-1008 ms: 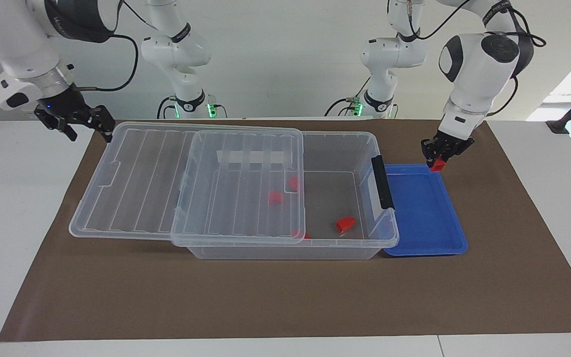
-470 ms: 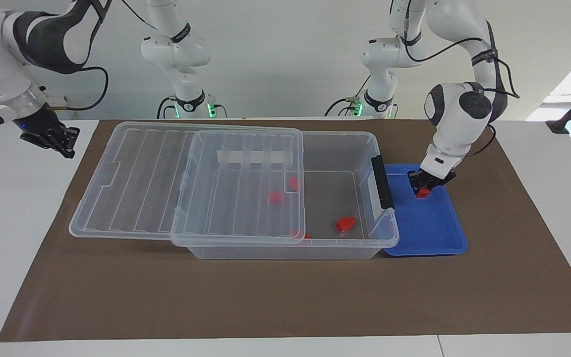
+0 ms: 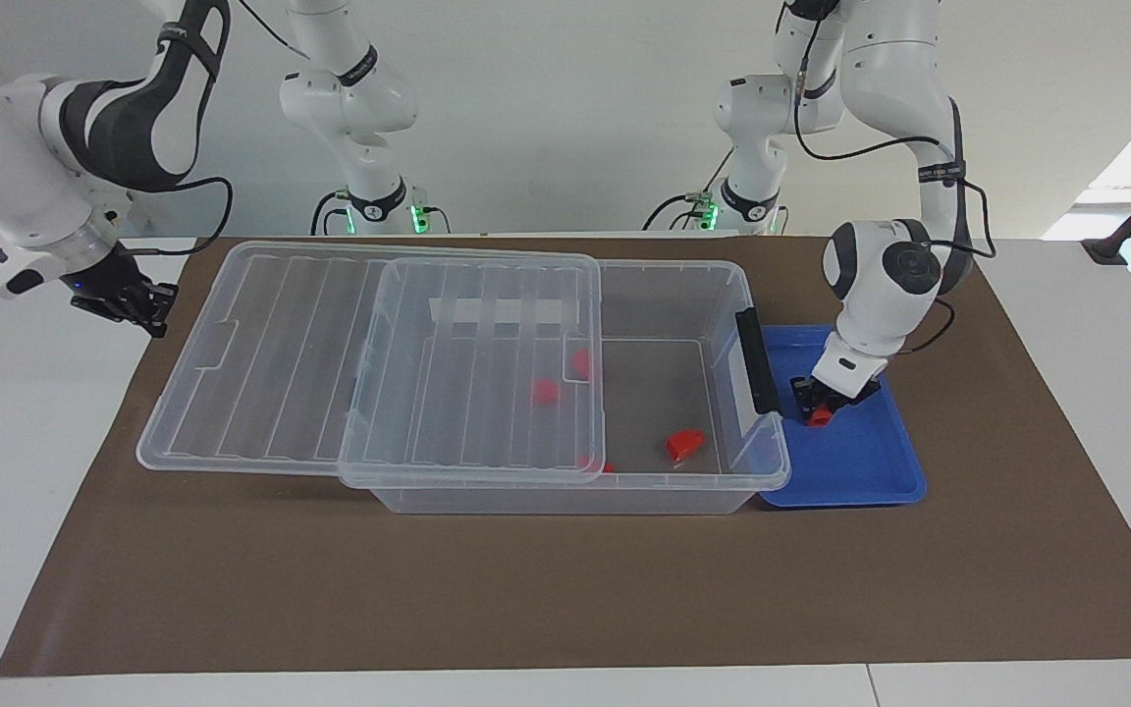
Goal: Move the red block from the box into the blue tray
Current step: 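Carry the red block into the blue tray and open the left gripper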
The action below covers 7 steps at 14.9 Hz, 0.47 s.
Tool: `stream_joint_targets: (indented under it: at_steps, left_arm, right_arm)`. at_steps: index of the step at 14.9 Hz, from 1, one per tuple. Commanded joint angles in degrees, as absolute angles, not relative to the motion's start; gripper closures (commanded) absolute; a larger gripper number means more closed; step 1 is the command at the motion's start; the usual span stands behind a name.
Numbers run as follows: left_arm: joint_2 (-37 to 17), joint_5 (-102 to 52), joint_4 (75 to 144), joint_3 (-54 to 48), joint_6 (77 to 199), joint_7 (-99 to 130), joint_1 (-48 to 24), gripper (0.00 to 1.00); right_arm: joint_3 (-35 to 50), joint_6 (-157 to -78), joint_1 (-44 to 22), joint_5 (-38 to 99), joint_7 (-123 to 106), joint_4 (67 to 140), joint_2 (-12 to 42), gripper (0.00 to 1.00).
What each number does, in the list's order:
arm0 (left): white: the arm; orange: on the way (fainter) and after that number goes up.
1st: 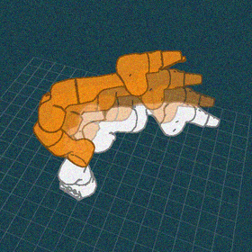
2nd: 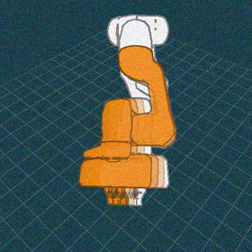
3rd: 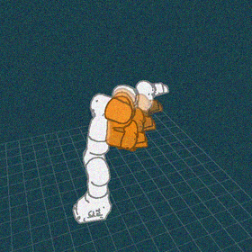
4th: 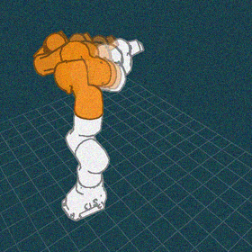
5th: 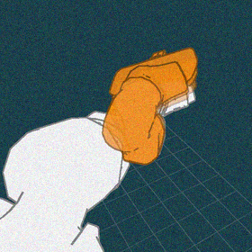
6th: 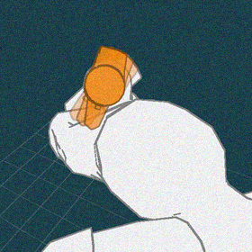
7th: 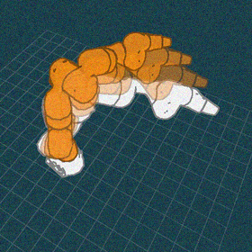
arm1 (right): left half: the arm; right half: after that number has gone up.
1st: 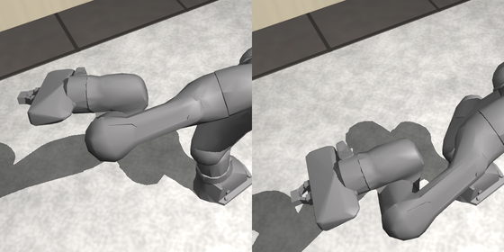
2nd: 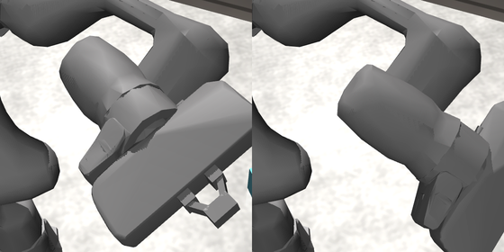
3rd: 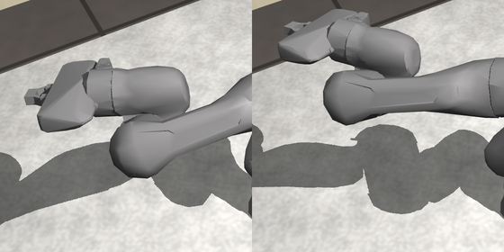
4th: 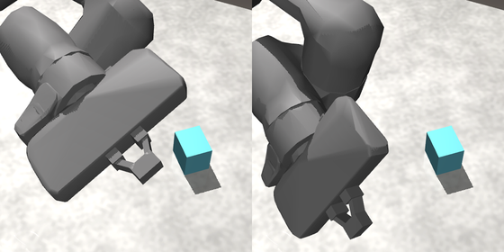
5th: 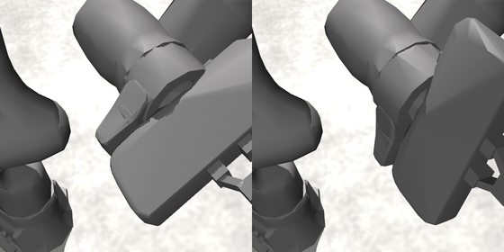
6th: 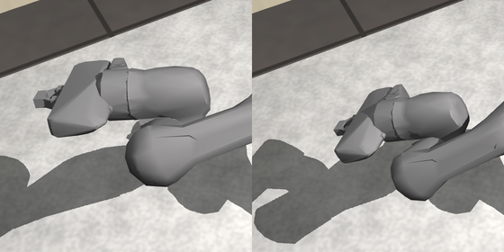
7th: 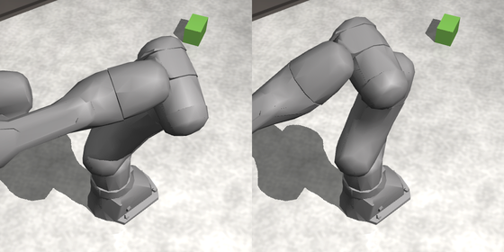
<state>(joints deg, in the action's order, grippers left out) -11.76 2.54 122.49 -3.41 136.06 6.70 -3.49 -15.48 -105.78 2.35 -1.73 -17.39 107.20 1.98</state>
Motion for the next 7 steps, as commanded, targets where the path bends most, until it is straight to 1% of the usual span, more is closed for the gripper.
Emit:
stream_joint_targets:
  at_steps: [1,5,7]
  left_arm:
    - [-11.3,1.8,123.0,-3.3,135.5,6.0,-3.5,0.0]
    - [-6.1,1.8,120.1,-3.4,127.6,6.4,-3.5,0.0]
    - [-3.4,1.8,116.0,-3.4,120.2,6.3,-3.5,0.0]
  right_arm:
    - [-14.8,-107.9,2.1,-2.2,-16.1,109.8,0.7,1.0]
    - [-12.8,-108.5,2.0,-1.9,-14.7,110.3,0.6,1.0]
    - [-11.9,-108.5,2.0,-1.7,-13.5,110.3,0.7,1.0]
